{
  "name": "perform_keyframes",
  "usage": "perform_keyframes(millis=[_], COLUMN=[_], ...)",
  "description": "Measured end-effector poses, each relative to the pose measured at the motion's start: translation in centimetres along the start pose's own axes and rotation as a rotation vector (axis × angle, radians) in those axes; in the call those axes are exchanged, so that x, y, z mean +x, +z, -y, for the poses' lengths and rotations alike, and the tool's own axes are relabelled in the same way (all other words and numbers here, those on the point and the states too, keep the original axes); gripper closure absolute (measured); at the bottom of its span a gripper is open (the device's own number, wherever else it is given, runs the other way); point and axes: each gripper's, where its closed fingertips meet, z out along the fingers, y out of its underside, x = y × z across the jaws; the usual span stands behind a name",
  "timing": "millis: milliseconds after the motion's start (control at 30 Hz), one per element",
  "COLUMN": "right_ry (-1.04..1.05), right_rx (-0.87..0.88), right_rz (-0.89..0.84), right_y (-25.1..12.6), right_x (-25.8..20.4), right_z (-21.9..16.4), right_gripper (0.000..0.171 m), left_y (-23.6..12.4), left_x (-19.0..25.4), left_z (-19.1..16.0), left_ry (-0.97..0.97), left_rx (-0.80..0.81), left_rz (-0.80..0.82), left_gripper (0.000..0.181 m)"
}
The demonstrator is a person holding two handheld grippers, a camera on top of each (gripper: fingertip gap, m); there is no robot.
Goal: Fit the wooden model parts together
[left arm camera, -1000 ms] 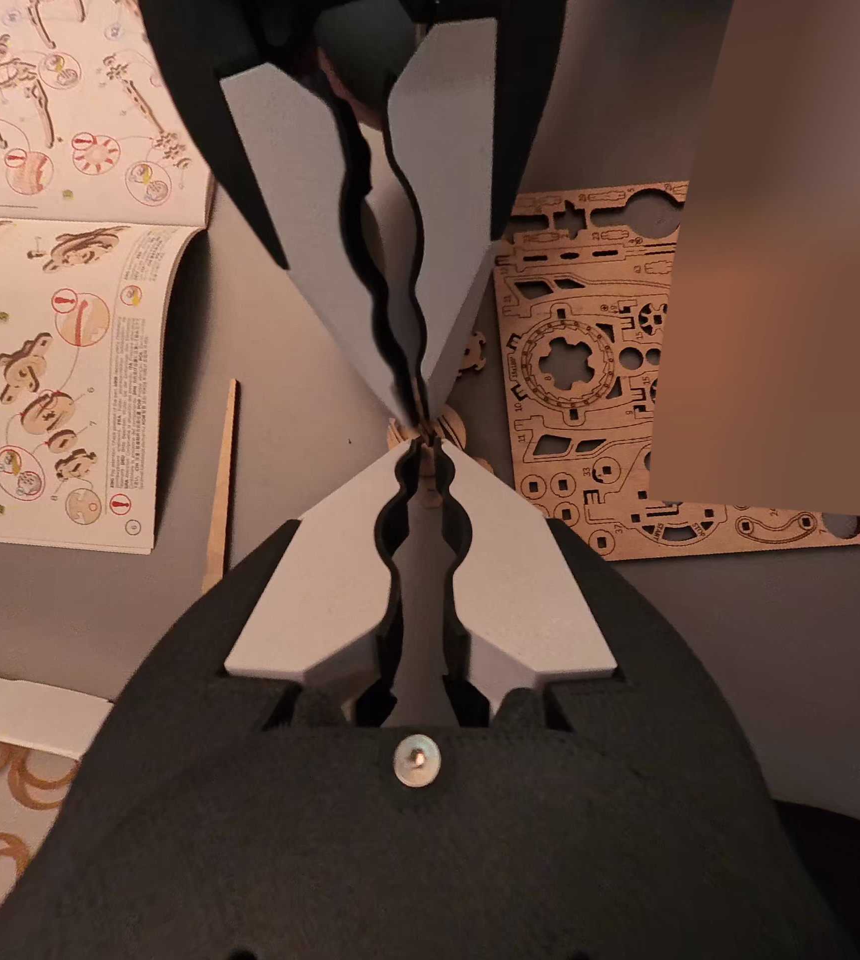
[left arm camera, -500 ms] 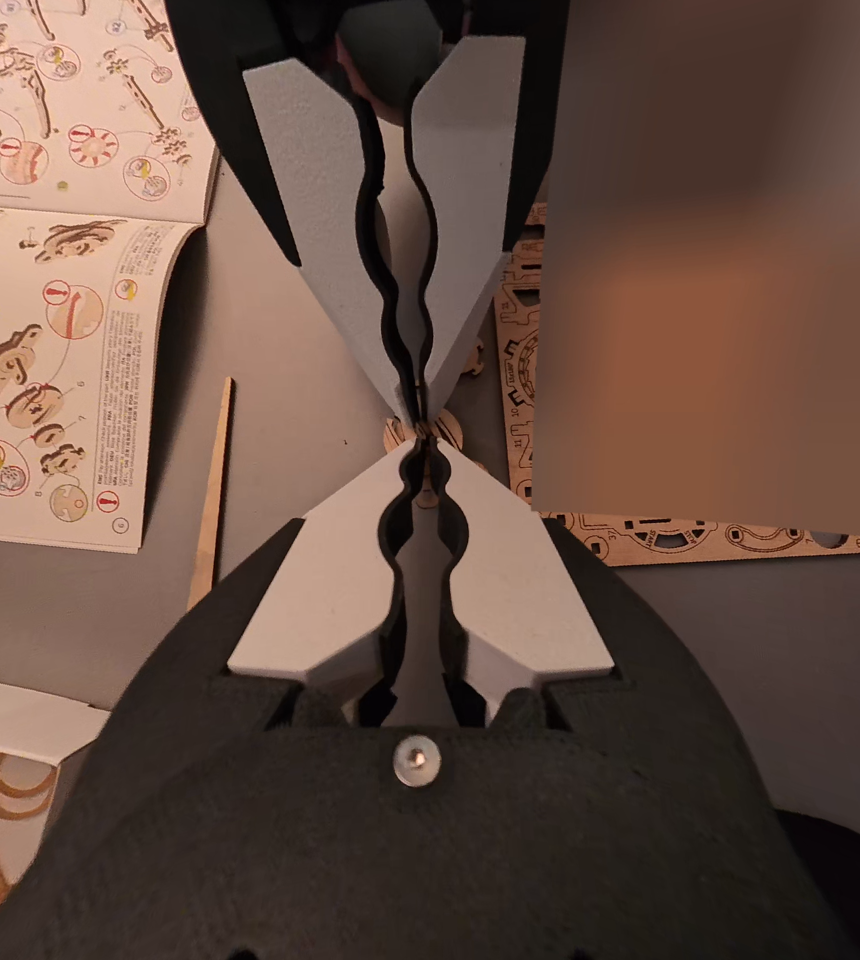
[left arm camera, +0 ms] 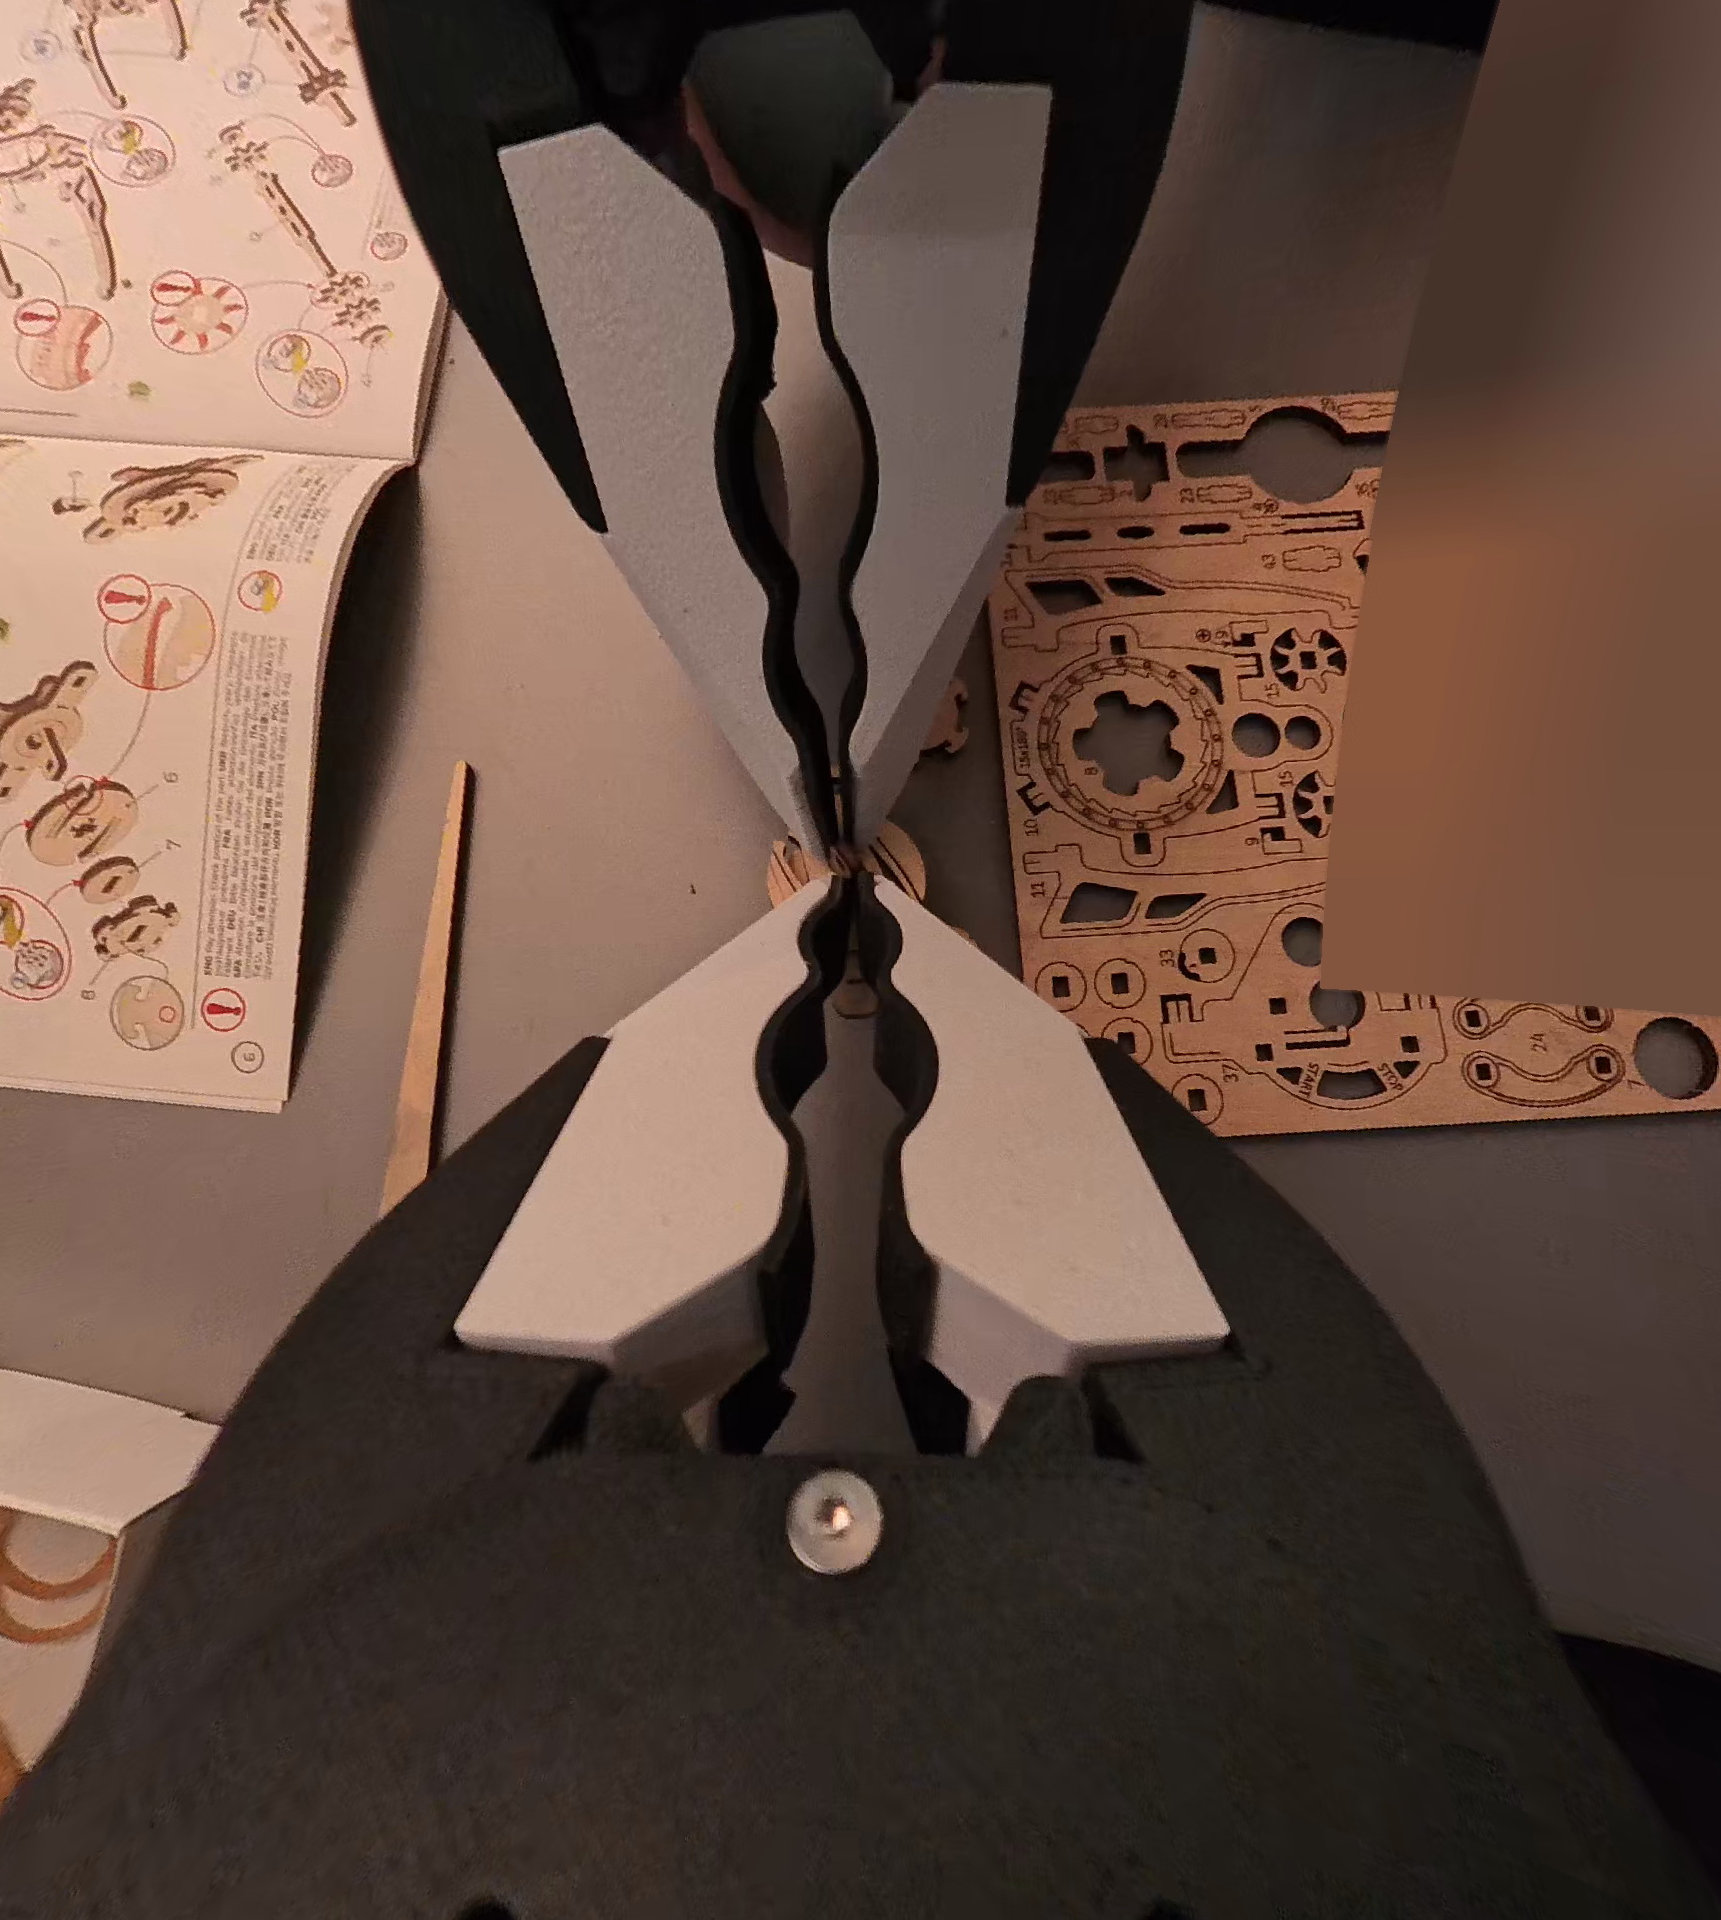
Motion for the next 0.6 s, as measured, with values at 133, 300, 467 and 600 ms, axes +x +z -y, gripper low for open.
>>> perform_keyframes(millis=[133, 300, 467, 600], right_ry=[0.000, -0.025, -0.063, -0.091], right_rx=[0.003, 0.029, 0.052, 0.174], right_rz=[-0.002, 0.017, -0.020, 0.049], right_y=[0.0, 0.0, -0.7, -1.8], right_x=[0.0, 0.0, 1.0, 0.1], right_z=[0.0, 0.4, 1.1, 2.7], right_gripper=[0.166, 0.168, 0.158, 0.159], left_y=[0.0, -0.1, -1.6, -2.8], left_x=[0.0, 0.1, -0.4, -1.3], left_z=[0.0, 0.0, 0.3, 0.5], left_ry=[0.003, -0.019, -0.132, -0.148], left_rx=[0.006, 0.004, 0.011, 0.021], left_rz=[0.002, -0.037, -0.113, -0.078], left_gripper=[0.181, 0.181, 0.181, 0.181])
